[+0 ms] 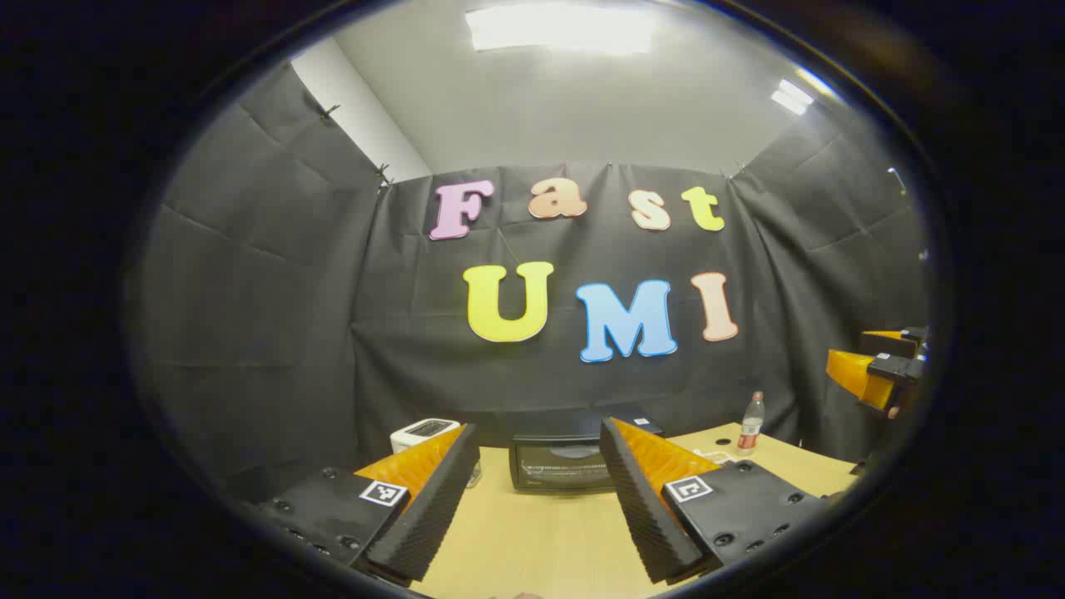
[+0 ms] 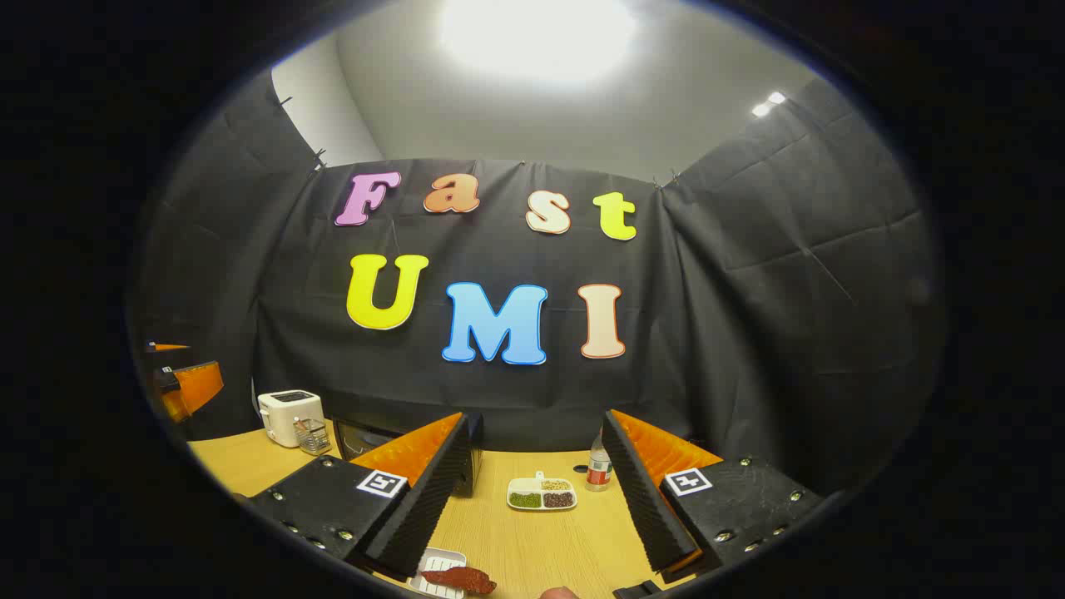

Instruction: Open the electric oven with the left hand, put the food in, and close the electric oven.

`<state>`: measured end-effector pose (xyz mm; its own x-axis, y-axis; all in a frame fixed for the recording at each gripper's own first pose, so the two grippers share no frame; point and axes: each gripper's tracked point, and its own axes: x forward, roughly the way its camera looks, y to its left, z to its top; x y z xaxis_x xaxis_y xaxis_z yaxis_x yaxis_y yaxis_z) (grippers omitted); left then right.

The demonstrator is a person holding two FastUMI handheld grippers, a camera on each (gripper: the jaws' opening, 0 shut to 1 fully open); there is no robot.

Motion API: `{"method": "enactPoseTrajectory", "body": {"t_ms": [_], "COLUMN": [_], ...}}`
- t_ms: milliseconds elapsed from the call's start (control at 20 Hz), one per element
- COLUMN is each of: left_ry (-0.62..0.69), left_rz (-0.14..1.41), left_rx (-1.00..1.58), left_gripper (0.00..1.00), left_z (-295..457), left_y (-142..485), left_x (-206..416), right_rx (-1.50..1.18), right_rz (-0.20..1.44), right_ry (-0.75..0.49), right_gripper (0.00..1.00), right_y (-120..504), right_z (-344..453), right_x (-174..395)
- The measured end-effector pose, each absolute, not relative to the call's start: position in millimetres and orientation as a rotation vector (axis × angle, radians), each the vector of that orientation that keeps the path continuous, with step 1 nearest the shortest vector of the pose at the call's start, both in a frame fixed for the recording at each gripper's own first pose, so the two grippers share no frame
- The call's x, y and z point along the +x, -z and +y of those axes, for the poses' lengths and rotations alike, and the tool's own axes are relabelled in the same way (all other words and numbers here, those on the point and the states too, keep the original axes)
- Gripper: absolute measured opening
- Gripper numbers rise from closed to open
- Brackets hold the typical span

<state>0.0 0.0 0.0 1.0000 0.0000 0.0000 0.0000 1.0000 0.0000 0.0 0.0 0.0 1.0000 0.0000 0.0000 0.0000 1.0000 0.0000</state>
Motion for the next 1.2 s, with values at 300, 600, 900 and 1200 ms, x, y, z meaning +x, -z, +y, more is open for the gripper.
{"method": "enactPoseTrajectory", "body": {"t_ms": [300,600,900,1200], "left_ry": [-0.008,-0.025,-0.043,-0.016], "left_rz": [-0.002,0.001,-0.008,-0.011], "left_rx": [0.009,0.011,0.035,0.008], "left_gripper": [0.99,0.99,0.99,0.94], "left_z": [-6.6,-20.2,-34.1,-38.6], "left_y": [-1.6,-3.7,-2.9,2.9], "left_x": [-4.8,-4.1,7.4,63.2], "right_rx": [0.002,0.005,0.027,0.034], "right_rz": [0.007,0.001,-0.005,-0.004], "right_ry": [-0.01,-0.04,-0.064,-0.03], "right_gripper": [0.96,0.96,0.96,0.96], "right_y": [5.0,9.9,14.0,14.9], "right_z": [-7.0,-16.3,-27.3,-32.4], "right_x": [1.0,4.6,13.7,28.7]}}
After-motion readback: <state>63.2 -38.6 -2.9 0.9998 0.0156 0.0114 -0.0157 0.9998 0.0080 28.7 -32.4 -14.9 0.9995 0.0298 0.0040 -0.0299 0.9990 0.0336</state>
